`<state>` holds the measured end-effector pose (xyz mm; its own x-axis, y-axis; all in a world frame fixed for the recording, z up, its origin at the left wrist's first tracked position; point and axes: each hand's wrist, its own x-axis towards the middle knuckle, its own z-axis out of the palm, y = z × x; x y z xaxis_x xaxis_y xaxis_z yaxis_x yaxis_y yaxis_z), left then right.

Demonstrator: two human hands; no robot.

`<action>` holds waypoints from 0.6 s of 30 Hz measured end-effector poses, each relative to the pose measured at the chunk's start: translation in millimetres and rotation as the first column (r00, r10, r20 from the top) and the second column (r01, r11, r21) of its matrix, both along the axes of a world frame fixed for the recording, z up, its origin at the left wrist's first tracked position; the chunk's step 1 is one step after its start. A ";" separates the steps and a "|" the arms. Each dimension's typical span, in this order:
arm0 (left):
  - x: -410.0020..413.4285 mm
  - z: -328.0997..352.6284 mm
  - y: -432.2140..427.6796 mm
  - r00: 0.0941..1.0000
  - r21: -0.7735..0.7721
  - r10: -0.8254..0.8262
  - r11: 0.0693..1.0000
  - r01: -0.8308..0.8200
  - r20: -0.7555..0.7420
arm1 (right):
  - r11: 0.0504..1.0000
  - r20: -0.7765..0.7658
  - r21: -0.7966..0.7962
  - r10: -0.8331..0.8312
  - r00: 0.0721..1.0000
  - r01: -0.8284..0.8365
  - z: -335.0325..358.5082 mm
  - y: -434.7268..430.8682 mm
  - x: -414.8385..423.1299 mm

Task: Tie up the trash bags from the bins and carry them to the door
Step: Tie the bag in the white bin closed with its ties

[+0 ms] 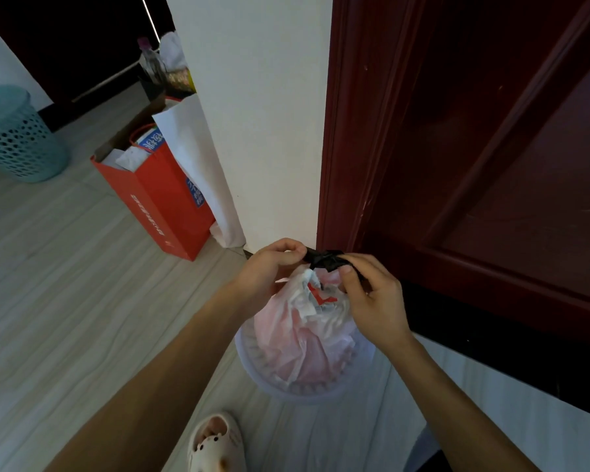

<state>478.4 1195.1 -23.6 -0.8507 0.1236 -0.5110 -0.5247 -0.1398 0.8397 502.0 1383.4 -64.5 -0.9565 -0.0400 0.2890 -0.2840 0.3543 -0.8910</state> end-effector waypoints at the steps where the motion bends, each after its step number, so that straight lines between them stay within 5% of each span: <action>1: 0.3 -1.0 2.5 0.999 0.038 0.036 0.999 -0.036 0.007 | 0.996 0.033 -0.070 -0.045 0.998 0.047 2.0 -2.7 2.2; 6: 2.8 -8.1 -2.1 0.971 0.207 0.225 0.949 -0.237 0.081 | 0.857 0.279 -0.417 -0.194 0.941 0.301 7.4 -7.1 9.1; 10: 7.8 -11.2 -23.4 0.932 0.244 0.348 0.899 -0.363 0.104 | 0.583 0.601 -0.644 -0.014 0.799 0.495 1.1 4.8 5.8; 18: 40.9 -37.1 -69.6 0.907 -0.013 0.419 0.908 -0.419 0.031 | 0.372 0.735 -0.610 -0.064 0.675 0.700 -19.3 47.5 22.7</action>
